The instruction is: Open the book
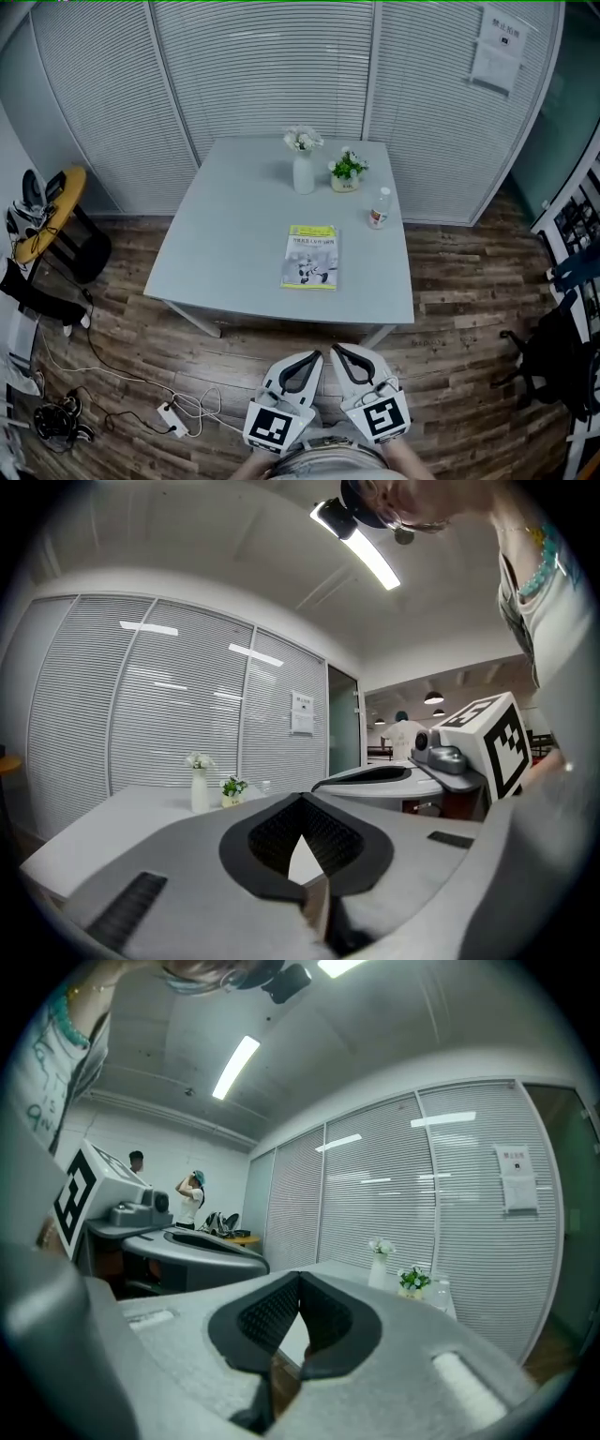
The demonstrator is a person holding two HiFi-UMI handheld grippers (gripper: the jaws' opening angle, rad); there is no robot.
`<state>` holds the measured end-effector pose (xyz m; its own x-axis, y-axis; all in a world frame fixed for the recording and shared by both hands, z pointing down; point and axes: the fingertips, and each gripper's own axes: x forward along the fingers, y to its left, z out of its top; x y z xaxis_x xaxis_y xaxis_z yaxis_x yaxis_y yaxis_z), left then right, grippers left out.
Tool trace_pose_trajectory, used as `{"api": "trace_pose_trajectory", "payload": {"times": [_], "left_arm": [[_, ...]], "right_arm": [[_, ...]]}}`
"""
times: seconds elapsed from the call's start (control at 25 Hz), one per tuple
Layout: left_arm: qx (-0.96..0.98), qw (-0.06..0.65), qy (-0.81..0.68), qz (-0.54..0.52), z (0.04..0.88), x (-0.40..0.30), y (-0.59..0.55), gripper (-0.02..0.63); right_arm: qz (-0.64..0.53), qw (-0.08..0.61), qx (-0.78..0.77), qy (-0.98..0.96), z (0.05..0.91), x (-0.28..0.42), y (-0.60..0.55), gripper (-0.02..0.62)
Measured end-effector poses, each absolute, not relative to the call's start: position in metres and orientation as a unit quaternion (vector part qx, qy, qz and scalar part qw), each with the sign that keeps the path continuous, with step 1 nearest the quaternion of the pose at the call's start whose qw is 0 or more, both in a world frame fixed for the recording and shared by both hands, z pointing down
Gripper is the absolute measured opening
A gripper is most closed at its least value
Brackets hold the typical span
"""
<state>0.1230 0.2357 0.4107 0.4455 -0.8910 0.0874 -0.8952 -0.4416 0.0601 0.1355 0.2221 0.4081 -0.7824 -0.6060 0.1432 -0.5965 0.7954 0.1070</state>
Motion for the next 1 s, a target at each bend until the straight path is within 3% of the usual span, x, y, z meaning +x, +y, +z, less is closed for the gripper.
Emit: {"api": "trace_pose_trajectory", "payload": {"times": [0.36, 1.0], "left_arm": [[0.859, 0.056, -0.509, 0.023, 0.418, 0.079, 0.205, -0.003], [0.862, 0.069, -0.501, 0.028, 0.438, 0.054, 0.163, -0.003]], "right_arm": [[-0.025, 0.086, 0.326, -0.941, 0.414, 0.089, 0.191, 0.003], [-0.007, 0.106, 0.343, -0.933, 0.429, 0.075, 0.151, 0.003]]}}
